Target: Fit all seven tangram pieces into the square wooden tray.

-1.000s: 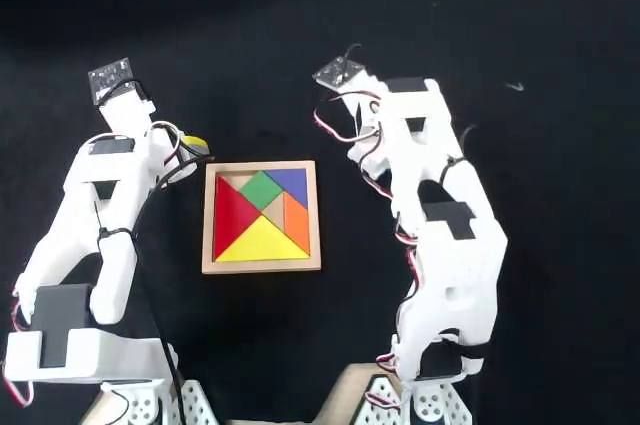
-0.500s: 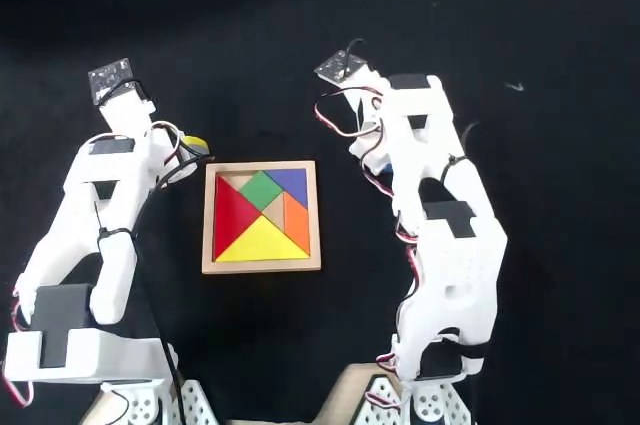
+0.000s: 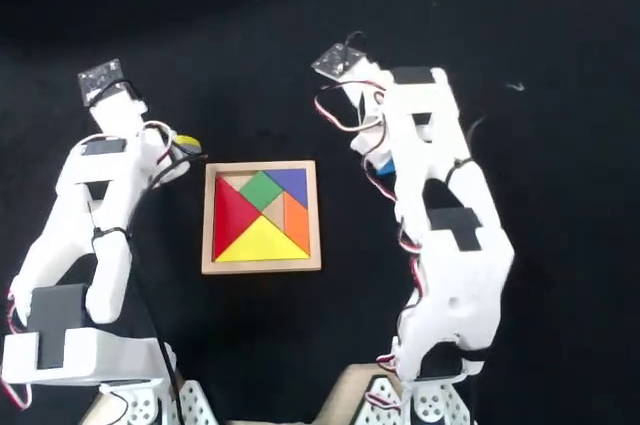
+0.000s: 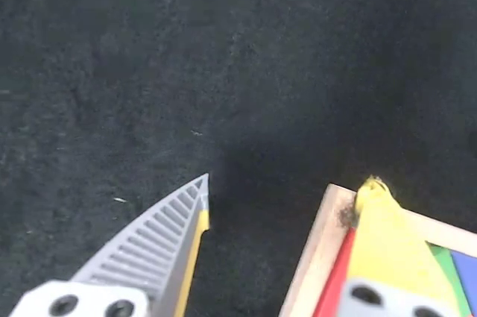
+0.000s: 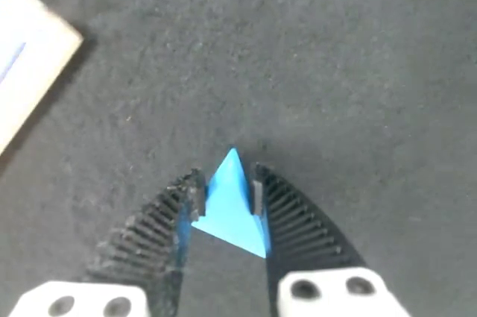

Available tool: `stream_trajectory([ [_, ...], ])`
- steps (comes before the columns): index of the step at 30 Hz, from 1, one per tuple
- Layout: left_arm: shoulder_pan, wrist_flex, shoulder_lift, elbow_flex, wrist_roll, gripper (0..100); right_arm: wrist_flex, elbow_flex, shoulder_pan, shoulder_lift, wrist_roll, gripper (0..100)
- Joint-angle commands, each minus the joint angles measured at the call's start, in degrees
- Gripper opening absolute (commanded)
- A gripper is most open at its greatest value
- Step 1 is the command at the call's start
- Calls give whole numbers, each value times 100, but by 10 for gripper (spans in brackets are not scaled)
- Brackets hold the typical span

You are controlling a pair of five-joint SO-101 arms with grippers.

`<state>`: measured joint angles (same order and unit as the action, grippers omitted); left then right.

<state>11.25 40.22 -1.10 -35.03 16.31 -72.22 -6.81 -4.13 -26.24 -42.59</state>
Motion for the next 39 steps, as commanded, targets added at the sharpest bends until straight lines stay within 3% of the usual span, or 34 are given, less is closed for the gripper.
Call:
stream_trajectory([
  [1,75,-88,-264,92,70,303,-334,-180,18,497,-387,90],
  [4,66,-88,-264,92,70,303,-510,-127,18,277,-686,121],
  [10,66,-88,-264,92,70,303,-527,-136,26,-171,-1108,332],
  [13,66,-88,-264,101,70,303,-563,-75,35,-215,-1266,376],
  [30,57,-97,-264,92,70,303,316,593,-70,-224,-756,373],
  [39,57,-97,-255,92,70,303,316,576,-70,-224,-756,152],
])
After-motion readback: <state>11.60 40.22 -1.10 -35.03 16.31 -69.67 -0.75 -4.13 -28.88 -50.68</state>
